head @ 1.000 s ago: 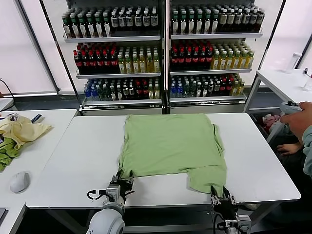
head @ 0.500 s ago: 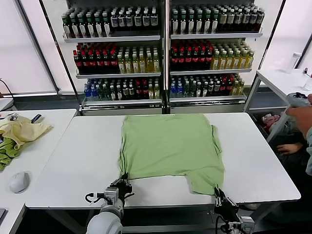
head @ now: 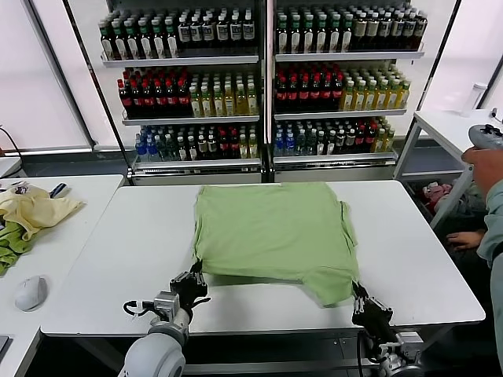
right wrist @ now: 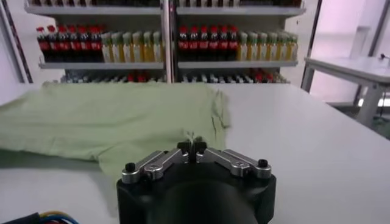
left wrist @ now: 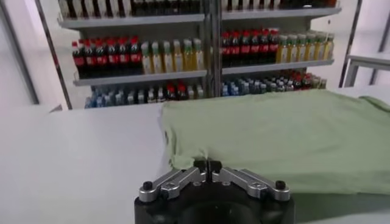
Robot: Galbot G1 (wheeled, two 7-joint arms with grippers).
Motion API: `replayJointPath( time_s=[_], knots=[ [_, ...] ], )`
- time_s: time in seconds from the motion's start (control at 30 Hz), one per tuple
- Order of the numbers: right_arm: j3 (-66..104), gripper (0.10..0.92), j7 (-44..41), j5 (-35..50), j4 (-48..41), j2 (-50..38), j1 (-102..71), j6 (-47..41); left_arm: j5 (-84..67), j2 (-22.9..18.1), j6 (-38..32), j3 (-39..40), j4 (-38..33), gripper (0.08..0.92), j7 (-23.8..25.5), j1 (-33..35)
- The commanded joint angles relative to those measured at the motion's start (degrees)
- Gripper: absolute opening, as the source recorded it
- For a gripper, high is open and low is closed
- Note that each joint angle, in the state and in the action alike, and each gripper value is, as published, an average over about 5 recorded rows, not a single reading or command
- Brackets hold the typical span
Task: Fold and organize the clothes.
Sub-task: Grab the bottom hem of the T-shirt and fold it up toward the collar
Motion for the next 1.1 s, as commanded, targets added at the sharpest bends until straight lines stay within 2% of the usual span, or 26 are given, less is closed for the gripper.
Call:
replayJointPath(
  time_s=[0.03, 0.4, 1.1],
  knots=[
    [0.06, 0.134, -0.2, 1.14, -3.35, -2.81, 8.92, 0.76, -0.69, 3.7, -1.0, 3.16, 5.09, 0.093, 0.44, -8.28],
    [-4.09, 0.134, 0.64, 2.77, -14.59, -7.12, 21.62, -0.29, 3.01, 2.71, -0.25, 7.19, 17.0, 0.093, 0.82, -18.63],
    [-14.41, 0.134, 0.18, -5.02, -30.31, -3.64, 36.8, 0.23, 11.25, 1.01, 0.34, 10.82, 28.32, 0.093, 0.77, -25.53]
  ],
)
